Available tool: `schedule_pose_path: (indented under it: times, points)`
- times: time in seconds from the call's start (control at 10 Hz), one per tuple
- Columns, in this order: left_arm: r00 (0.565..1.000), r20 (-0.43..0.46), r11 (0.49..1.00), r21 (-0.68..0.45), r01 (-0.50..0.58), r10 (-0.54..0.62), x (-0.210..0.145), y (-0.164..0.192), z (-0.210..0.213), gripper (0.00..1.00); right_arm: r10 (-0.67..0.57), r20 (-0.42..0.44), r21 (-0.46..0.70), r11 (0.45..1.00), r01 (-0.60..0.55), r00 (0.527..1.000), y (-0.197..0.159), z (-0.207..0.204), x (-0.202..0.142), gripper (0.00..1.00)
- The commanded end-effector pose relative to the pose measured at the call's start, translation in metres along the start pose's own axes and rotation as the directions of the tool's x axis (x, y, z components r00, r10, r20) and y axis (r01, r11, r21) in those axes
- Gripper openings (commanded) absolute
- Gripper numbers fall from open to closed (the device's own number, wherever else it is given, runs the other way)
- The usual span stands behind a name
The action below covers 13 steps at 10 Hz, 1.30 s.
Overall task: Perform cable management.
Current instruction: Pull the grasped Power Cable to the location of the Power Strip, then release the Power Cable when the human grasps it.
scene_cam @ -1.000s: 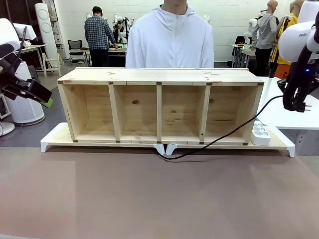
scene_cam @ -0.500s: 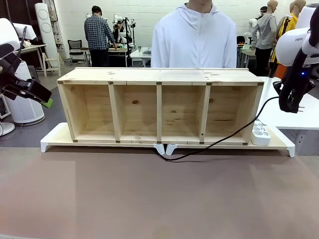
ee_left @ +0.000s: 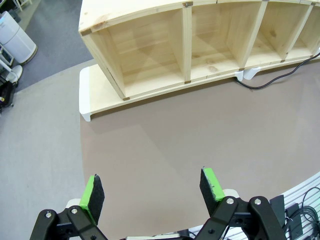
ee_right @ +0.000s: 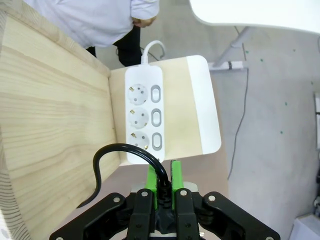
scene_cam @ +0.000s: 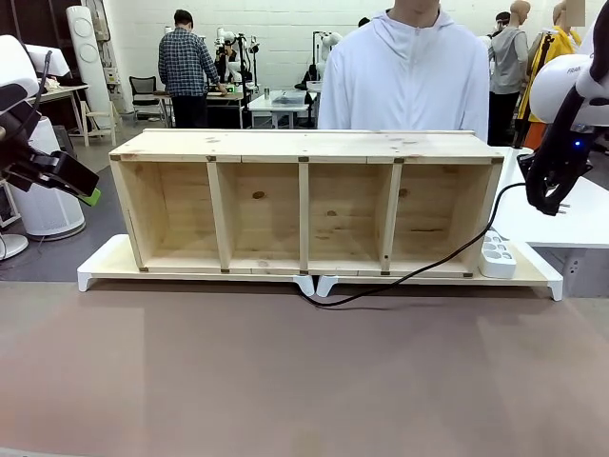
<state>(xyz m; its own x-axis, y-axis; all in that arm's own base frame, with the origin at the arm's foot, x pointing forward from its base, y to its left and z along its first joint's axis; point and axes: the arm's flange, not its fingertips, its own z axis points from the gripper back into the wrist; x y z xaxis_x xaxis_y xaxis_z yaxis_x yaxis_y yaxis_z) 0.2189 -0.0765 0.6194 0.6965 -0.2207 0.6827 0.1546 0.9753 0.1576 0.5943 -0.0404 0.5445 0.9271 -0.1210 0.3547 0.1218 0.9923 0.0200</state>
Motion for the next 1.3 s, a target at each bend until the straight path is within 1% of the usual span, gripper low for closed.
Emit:
schedule_pose_path:
  times: [0.0, 1.2]
  points:
    - [1.000, 0.011, 1.000, 0.001, 0.000, 0.000, 0.0015, -0.0002, -0.0006, 1.00, -0.009, -0.001, -0.008, 1.000, 0.009, 1.000, 0.0017, 0.0004, -0.0005, 0.14]
    - [1.000, 0.011, 1.000, 0.001, 0.000, 0.000, 0.0015, -0.0002, -0.0006, 1.00, -0.009, -0.001, -0.008, 1.000, 0.009, 1.000, 0.0017, 0.0004, -0.0005, 0.14]
